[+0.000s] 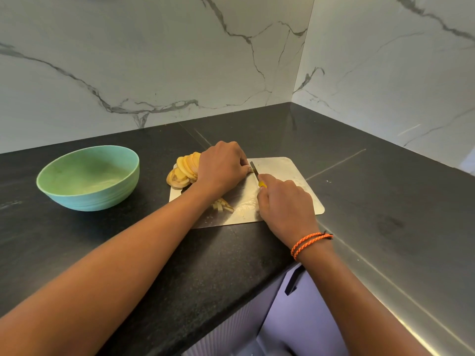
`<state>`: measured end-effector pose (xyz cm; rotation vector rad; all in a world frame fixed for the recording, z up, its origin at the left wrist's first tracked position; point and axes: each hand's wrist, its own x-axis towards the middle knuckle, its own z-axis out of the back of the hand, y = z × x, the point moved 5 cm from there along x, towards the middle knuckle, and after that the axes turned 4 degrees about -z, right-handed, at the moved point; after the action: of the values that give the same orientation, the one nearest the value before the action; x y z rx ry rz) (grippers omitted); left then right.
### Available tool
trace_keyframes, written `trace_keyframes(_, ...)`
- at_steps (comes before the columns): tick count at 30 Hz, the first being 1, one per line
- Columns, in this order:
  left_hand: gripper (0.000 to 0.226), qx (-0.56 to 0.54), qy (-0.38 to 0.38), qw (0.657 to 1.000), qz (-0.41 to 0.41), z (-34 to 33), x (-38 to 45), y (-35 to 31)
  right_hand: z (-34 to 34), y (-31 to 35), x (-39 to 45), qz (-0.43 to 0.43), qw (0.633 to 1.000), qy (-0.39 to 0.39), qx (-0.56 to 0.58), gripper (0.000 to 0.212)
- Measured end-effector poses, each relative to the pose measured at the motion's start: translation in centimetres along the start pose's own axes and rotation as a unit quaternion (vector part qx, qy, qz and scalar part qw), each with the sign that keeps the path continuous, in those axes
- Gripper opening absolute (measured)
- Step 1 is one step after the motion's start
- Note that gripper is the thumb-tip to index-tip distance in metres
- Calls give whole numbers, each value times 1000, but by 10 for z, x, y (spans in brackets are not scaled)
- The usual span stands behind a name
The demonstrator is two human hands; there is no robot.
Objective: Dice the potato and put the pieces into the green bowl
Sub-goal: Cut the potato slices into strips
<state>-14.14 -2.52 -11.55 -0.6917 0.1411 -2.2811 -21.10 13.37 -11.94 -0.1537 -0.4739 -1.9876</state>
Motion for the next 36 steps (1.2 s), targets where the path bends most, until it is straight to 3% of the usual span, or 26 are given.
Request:
trace_keyframes(9, 17, 37, -28, 999, 1, 3, -2, -1, 8, -5, -28, -4, 1000, 9, 11, 39)
trace_keyframes(17, 18, 2, -15, 1000, -1, 3, 0, 1, 14, -8, -22, -28, 996, -68, 53, 41)
trace_keyframes(26, 12, -36, -16, 999, 32, 8, 5, 10, 1, -6, 5, -14, 998, -55, 31, 36)
trace_keyframes(36, 14, 20, -3, 999, 27, 12, 4, 15, 2, 3, -1, 21, 999, -34, -3, 42)
